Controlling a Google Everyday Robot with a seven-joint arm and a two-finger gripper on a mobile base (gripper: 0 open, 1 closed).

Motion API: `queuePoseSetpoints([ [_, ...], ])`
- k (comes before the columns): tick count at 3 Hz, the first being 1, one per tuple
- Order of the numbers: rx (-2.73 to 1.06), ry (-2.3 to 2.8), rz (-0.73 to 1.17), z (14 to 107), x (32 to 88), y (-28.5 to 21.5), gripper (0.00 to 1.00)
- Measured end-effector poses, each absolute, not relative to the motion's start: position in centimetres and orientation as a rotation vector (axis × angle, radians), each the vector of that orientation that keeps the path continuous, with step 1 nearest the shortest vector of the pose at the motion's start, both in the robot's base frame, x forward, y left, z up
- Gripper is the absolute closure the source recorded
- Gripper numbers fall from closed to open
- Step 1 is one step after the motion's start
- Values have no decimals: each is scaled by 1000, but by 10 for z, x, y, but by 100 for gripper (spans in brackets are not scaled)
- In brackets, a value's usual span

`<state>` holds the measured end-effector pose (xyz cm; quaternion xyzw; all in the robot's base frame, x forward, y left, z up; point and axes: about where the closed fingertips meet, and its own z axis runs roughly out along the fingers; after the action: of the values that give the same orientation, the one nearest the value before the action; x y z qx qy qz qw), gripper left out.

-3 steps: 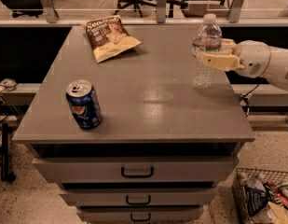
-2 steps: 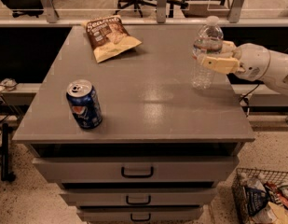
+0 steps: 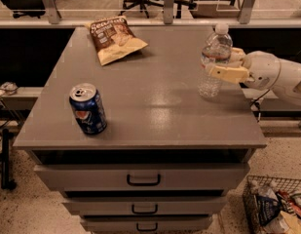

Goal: Place water bottle upright

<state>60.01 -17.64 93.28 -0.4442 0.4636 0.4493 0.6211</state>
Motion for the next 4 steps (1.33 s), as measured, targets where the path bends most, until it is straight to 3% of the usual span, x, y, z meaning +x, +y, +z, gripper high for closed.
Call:
queuePoseSetpoints([
  [1,-1029,1075,1052,922,596,-172,12],
  [2,-1037,1093,1065,914,593,-169,0],
  [4,-1126,1171,943,927,595,-198,0],
])
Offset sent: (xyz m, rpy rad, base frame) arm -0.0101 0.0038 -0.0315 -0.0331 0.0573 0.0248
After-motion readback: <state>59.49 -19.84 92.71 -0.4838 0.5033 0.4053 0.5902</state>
